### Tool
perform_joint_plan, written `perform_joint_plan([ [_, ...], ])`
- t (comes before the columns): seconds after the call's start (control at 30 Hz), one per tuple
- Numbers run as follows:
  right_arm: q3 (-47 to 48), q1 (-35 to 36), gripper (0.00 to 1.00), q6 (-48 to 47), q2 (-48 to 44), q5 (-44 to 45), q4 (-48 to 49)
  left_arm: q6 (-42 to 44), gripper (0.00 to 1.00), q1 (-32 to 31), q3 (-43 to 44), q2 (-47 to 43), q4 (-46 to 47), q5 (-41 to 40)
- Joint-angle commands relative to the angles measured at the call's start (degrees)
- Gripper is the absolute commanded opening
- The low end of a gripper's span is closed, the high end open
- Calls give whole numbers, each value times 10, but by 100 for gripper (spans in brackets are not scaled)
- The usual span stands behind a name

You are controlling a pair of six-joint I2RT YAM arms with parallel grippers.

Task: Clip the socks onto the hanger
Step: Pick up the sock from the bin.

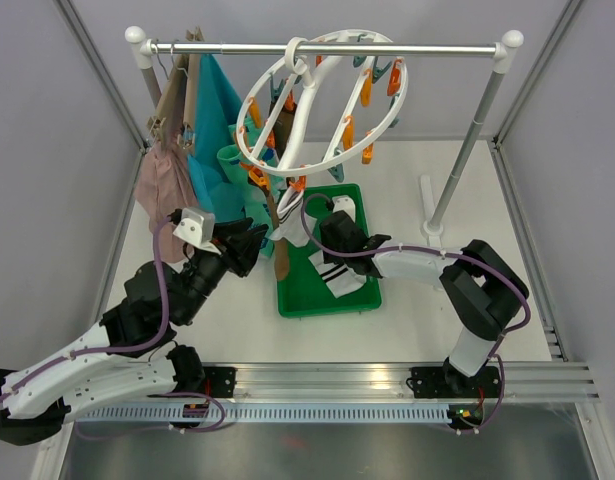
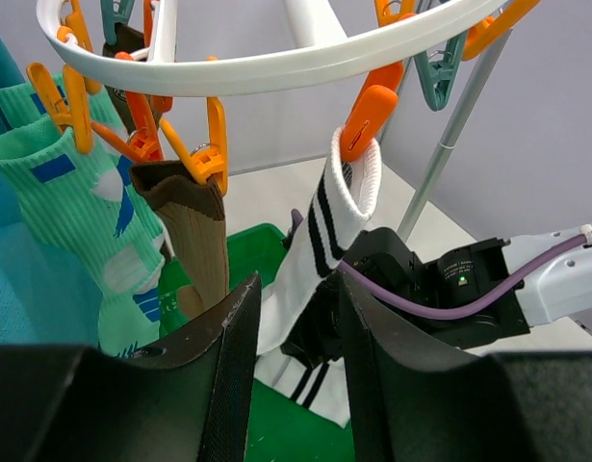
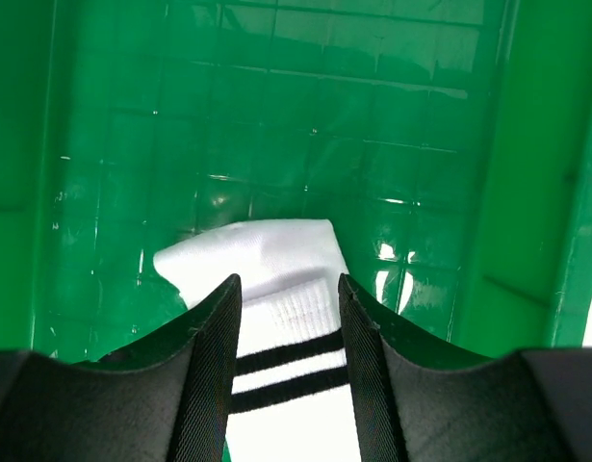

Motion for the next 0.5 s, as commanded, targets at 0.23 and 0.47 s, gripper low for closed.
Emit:
perform_joint_plan([
  [0.23, -10, -1, 50, 10, -2, -2, 2, -11, 44, 1, -1, 1, 2, 13],
  [0.47, -26, -1, 50, 16, -2, -5, 7, -12, 44, 1, -7, 0, 5, 13],
])
